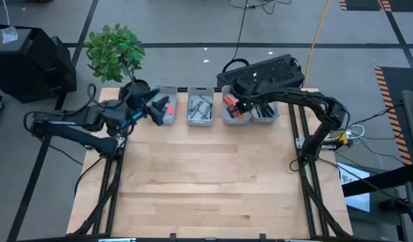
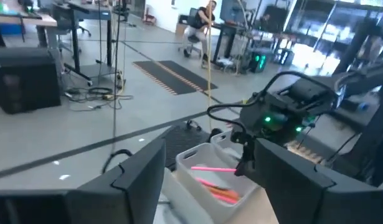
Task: Sort crayons/erasers/pens/pencils in bins
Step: Put the pink pencil into the middle right gray bin, then return to Home Position
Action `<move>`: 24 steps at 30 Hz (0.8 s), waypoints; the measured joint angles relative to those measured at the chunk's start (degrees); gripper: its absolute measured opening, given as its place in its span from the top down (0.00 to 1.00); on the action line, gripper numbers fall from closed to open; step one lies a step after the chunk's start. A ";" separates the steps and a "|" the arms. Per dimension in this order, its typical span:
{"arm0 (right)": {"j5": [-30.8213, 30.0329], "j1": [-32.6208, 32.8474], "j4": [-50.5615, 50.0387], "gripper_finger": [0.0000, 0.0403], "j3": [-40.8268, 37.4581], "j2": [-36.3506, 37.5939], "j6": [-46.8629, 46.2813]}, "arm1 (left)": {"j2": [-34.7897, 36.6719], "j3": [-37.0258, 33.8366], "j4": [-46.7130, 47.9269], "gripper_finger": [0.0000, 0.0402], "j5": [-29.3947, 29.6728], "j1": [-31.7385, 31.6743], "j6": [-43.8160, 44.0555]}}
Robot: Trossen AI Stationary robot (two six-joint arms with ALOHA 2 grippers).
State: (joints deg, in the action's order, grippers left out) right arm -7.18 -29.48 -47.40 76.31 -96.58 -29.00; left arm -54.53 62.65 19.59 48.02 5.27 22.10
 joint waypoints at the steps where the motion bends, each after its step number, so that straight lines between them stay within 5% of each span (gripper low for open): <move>1: 0.02 0.02 1.46 0.96 0.00 -0.68 -1.34 | 0.23 0.00 0.43 0.38 -1.27 -1.22 -1.50; 9: 1.12 -0.17 8.21 0.94 0.00 -6.06 -6.79 | 0.19 -0.02 0.03 0.38 -12.07 -8.81 -9.86; 17: -0.24 -0.08 8.85 0.75 -0.04 -5.92 -7.69 | 0.12 -0.04 0.12 0.38 -16.67 -12.77 -12.32; 24: -0.49 2.43 10.55 0.64 -0.09 1.66 -3.25 | -0.09 -0.07 0.54 0.38 -38.91 -17.53 -22.12</move>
State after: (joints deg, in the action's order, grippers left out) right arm -7.67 -27.05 -36.85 76.23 -94.92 -32.26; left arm -54.62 62.59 20.13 9.11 -12.26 -0.01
